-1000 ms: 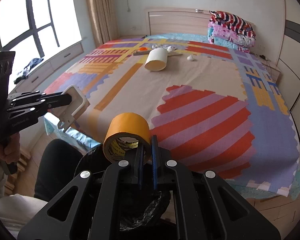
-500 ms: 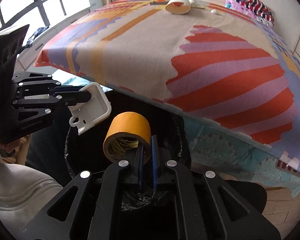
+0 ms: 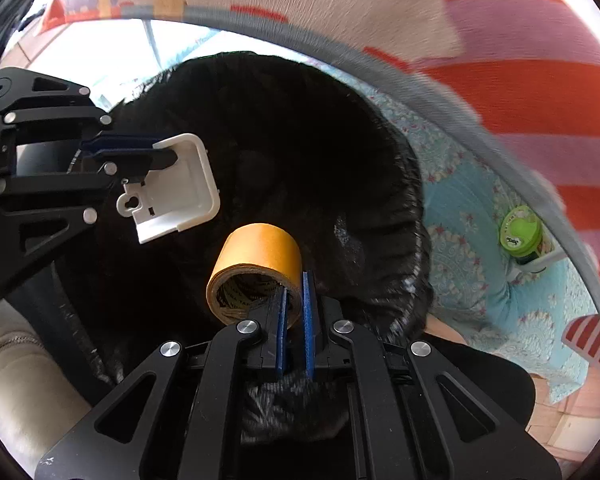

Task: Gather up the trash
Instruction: 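Carry the tray and tape roll down over the black trash bin with both tools, then open both tools to drop the tray and tape roll into the bin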

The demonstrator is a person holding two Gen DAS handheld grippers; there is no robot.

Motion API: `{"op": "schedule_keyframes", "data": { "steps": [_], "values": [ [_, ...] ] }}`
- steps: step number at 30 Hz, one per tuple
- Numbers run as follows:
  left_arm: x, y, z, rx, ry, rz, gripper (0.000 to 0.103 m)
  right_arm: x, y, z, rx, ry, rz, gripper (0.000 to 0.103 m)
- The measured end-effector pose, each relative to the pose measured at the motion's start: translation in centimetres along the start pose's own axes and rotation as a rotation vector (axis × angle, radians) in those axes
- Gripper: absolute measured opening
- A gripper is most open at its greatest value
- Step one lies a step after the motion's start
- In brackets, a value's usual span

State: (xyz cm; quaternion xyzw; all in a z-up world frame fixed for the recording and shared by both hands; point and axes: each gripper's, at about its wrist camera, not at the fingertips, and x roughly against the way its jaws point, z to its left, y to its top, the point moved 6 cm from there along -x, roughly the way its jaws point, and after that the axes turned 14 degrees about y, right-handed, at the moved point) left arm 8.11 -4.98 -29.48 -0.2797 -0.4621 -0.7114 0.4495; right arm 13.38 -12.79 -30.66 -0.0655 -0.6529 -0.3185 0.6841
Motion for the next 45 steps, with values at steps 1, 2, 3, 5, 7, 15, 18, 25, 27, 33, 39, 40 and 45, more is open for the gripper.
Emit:
{"op": "schedule_keyframes", "data": {
  "steps": [1, 2, 3, 5, 7, 15, 18, 25, 27, 33, 39, 40, 45],
  "values": [
    [-0.2, -0.2, -0.2, -0.01, 0.008, 0.007, 0.006, -0.2, 0.1, 0.0, -0.003, 0.004, 0.002, 0.008],
    [-0.6, -0.2, -0.2, -0.012, 0.014, 0.016, 0.006, -0.2, 0.2, -0.1, -0.003, 0.008, 0.006, 0.008],
    [-0.8, -0.3, -0.2, -0.009, 0.015, 0.023, 0.006, -0.4, 0.4, 0.0, -0.002, 0.011, 0.009, 0.008],
    [-1.1, -0.4, -0.4, -0.006, 0.02, 0.03, 0.006, -0.6, 0.3, 0.0, -0.003, 0.015, 0.021, 0.008],
    [-1.4, -0.5, -0.5, -0.007, 0.027, 0.038, 0.006, -1.1, 0.4, 0.1, -0.003, 0.015, 0.03, 0.008],
    [-1.9, -0.6, -0.9, -0.002, 0.018, 0.053, 0.006, -2.1, 0.8, -0.4, -0.015, 0.034, 0.039, 0.008],
    [-1.7, -0.4, -0.4, 0.025, 0.006, 0.046, 0.007, -2.4, 0.8, -1.1, -0.03, 0.053, 0.046, 0.008],
    [-1.7, -0.2, -0.2, 0.038, -0.014, 0.068, 0.008, -3.2, 1.4, -1.7, -0.073, 0.09, 0.052, 0.009],
    [-1.8, -0.2, -0.4, 0.032, -0.014, 0.078, 0.008, -3.8, 1.7, -1.8, -0.081, 0.094, 0.068, 0.009],
    [-1.4, -0.3, -0.4, 0.01, 0.005, 0.087, 0.008, -5.1, 2.3, -1.6, -0.091, 0.092, 0.083, 0.023],
    [-1.5, -0.2, -1.0, 0.001, 0.009, 0.092, 0.009, -4.6, 2.1, -1.1, -0.092, 0.103, 0.07, 0.031],
    [-1.4, -0.2, -0.9, 0.003, 0.009, 0.089, 0.009, -4.3, 2.0, -1.1, -0.094, 0.107, 0.063, 0.031],
    [-0.7, 0.0, -0.7, 0.019, -0.006, 0.072, 0.009, -2.4, 2.0, -1.0, -0.102, 0.129, 0.024, 0.037]
  ]
}}
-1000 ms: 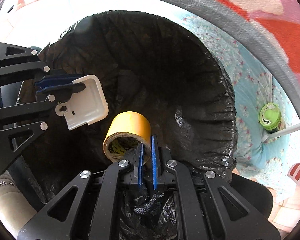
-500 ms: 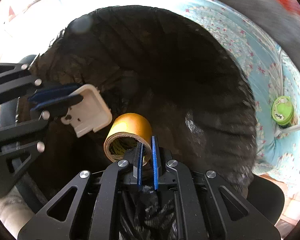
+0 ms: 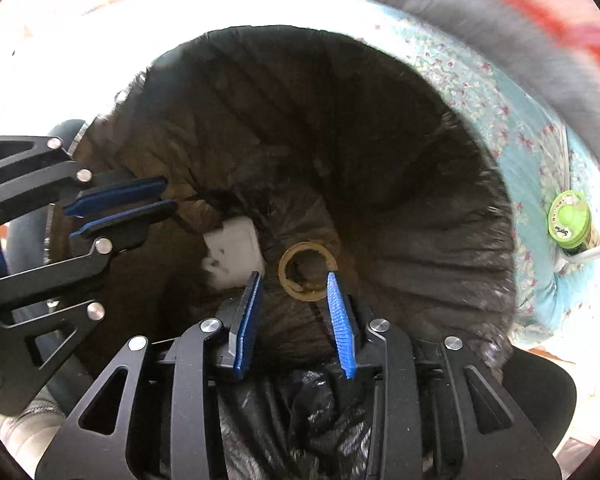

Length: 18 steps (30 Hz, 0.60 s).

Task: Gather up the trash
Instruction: 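Open both tools to drop the tray and tape roll into the bin, then raise both tools from the bin back toward the bed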

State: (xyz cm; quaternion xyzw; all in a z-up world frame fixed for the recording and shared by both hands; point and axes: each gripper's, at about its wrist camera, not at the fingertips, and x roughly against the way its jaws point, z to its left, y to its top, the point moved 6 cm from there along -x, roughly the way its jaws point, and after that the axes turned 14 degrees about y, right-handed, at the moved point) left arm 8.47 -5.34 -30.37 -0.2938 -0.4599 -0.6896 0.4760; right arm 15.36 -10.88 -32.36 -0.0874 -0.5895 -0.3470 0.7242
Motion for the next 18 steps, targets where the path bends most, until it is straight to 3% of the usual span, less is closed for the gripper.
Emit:
{"op": "schedule_keyframes", "data": {
  "steps": [5, 18],
  "values": [
    [1.5, 0.4, 0.5, 0.026, -0.03, -0.032, 0.009, 2.5, -0.5, 0.9, 0.007, 0.033, -0.046, 0.038],
    [8.2, 3.0, 3.1, 0.134, -0.105, -0.206, 0.009, 10.8, -1.2, 2.2, 0.026, 0.051, -0.236, 0.048]
  ]
}}
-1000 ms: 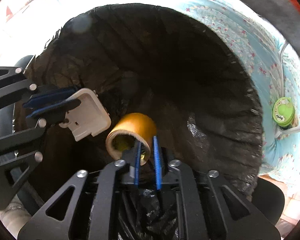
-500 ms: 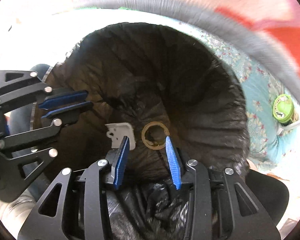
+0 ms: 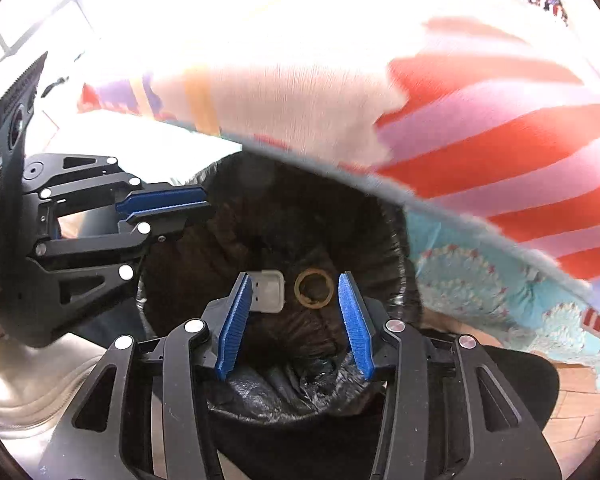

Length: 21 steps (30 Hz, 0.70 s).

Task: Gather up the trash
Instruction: 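Raise both tools from the bin back toward the bed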

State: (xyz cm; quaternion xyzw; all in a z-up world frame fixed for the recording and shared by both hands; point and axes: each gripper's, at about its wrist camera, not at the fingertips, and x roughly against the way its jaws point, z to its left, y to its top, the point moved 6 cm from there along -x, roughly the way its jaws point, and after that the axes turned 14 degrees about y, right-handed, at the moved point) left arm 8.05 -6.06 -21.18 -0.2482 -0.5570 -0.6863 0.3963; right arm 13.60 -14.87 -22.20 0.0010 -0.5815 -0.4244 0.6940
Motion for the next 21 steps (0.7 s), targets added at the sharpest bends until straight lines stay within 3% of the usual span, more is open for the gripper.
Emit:
{"op": "schedule_keyframes", "data": {
  "steps": [5, 7, 8, 9, 10, 21],
  "values": [
    [1.8, 1.7, 0.8, 0.028, -0.035, -0.052, 0.009, 2.9, 0.9, 0.2, 0.006, -0.01, -0.081, 0.054],
    [1.7, 2.1, 1.7, 0.053, -0.043, -0.059, 0.014, 4.0, 1.4, 0.3, 0.011, -0.015, -0.108, 0.055],
    [2.4, 2.1, 1.8, 0.063, -0.04, -0.069, 0.032, 4.5, 1.7, 0.4, 0.017, -0.017, -0.122, 0.055],
    [2.8, 2.5, 2.1, 0.075, -0.037, -0.09, 0.056, 4.6, 1.8, 0.5, 0.024, -0.017, -0.133, 0.056],
    [3.2, 2.6, 2.4, 0.088, -0.037, -0.114, 0.064, 4.6, 2.0, 0.5, 0.033, -0.015, -0.142, 0.057],
    [5.0, 6.4, 7.2, 0.118, -0.011, -0.198, 0.066, 7.0, 5.6, 1.2, 0.104, -0.027, -0.218, 0.063]
  ]
}}
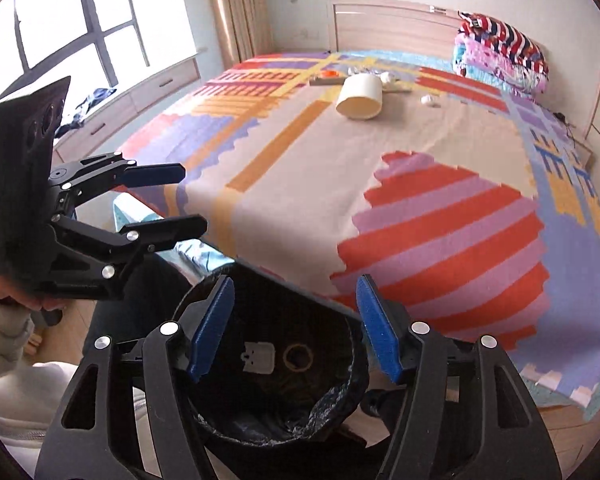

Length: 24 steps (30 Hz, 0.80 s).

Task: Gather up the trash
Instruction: 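Raise both tools from the bin back toward the bed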

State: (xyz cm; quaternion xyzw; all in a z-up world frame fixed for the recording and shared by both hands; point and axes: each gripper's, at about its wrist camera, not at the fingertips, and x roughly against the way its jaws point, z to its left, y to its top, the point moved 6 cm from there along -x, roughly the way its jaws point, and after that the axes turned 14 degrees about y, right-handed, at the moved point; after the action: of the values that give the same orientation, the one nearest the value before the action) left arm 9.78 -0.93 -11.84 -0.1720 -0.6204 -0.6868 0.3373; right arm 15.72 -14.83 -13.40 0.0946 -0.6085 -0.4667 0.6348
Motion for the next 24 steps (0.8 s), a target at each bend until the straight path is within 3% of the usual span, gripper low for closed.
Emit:
{"op": "schedule_keyframes", "data": {
  "steps": [3, 6, 16, 24],
  "values": [
    [-0.2, 1.4, 1.2, 0.003, 0.011, -0.017, 0.066, -0.1, 1.1, -0.1, 0.01, -0.002, -0.016, 0.063],
    [-0.4, 2.6, 2.6, 0.003, 0.027, -0.033, 0.066, 0.0, 2.2, -0.3, 0.017, -0.018, -0.036, 0.07],
    [-3.0, 5.4, 5.9, -0.055, 0.092, -0.039, 0.066, -0.3, 5.7, -1.8, 0.017, -0.043, -0.089, 0.07],
    [-5.9, 7.3, 7.4, -0.08, 0.085, -0.026, 0.066, -2.0, 8.6, -3.2, -0.005, -0.051, -0.113, 0.075]
  ]
}}
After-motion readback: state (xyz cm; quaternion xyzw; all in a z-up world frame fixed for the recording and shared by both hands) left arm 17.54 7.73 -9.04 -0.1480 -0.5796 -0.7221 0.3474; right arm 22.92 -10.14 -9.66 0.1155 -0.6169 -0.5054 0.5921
